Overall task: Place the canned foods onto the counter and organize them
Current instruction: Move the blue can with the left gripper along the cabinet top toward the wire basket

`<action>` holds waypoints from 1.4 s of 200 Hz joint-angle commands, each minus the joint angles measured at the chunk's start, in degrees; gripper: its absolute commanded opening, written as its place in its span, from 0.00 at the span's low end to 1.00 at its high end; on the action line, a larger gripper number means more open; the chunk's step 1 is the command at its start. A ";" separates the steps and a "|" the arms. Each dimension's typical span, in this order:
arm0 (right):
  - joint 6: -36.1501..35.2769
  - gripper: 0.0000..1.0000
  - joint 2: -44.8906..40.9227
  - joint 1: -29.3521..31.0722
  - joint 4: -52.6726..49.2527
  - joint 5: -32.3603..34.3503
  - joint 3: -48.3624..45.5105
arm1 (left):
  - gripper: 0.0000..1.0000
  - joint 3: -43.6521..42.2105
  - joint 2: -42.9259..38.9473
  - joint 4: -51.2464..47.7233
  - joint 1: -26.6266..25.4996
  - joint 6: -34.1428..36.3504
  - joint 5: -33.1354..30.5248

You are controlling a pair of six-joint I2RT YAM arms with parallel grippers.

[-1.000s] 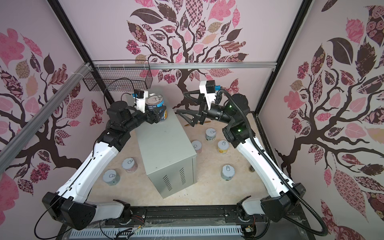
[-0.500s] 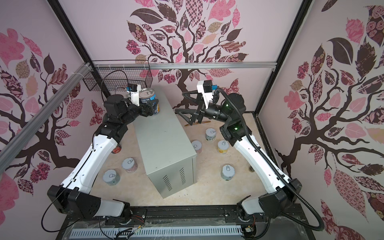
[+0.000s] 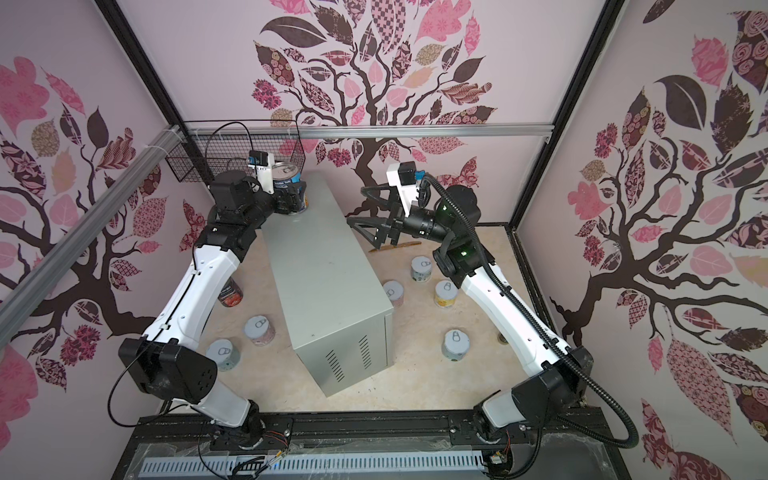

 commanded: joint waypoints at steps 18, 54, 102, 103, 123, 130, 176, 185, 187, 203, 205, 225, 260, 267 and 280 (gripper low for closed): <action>-0.61 1.00 2.29 0.00 1.33 -1.10 2.59 | 0.52 6.95 1.50 6.44 2.64 0.33 -1.87; -0.13 1.00 3.33 -0.01 1.77 -1.65 2.92 | 0.51 8.31 2.98 7.70 4.91 -0.41 -2.04; -0.14 1.00 3.79 -0.04 1.85 -1.65 2.74 | 0.50 9.73 4.87 8.35 5.93 0.03 -2.73; -0.17 1.00 3.79 -0.02 1.85 -1.65 2.70 | 0.50 9.78 4.88 8.35 5.97 0.06 -2.79; -0.17 1.00 4.09 -0.02 1.77 -1.65 2.75 | 0.50 9.83 4.89 8.54 5.99 0.07 -2.76; -0.12 1.00 4.10 -0.02 1.86 -1.65 2.75 | 0.51 9.88 4.94 8.54 6.00 0.01 -2.59; -0.06 1.00 4.02 -0.03 2.12 -1.66 2.31 | 0.63 9.08 4.94 8.63 6.02 -0.17 -2.70; -0.01 1.00 3.90 -0.12 2.25 -1.58 2.16 | 0.70 8.95 4.90 8.42 6.02 -0.31 -2.27; 0.04 1.00 3.89 -0.12 2.29 -1.59 2.12 | 0.71 8.93 4.90 8.37 6.02 -0.27 -2.18; 0.20 1.00 3.89 -0.12 2.55 -1.64 1.96 | 0.78 8.32 4.65 8.43 6.02 -0.46 -2.04; 0.26 1.00 3.93 -0.07 2.51 -1.61 1.91 | 0.78 8.20 4.64 8.43 6.06 -0.51 -2.05; 0.36 1.00 3.88 -0.10 2.58 -1.42 1.91 | 0.82 7.93 4.25 8.44 6.02 -0.52 -2.05; 0.23 1.00 2.98 -0.09 2.47 -0.95 1.48 | 0.98 7.46 3.33 8.33 5.69 -1.25 -2.41; 0.31 1.00 2.78 -0.10 2.47 -0.79 1.42 | 0.98 7.35 3.07 8.35 5.60 -1.23 -2.45; 0.40 1.00 2.42 -0.09 2.34 -0.58 1.45 | 0.98 7.11 2.41 8.29 5.66 -1.29 -2.66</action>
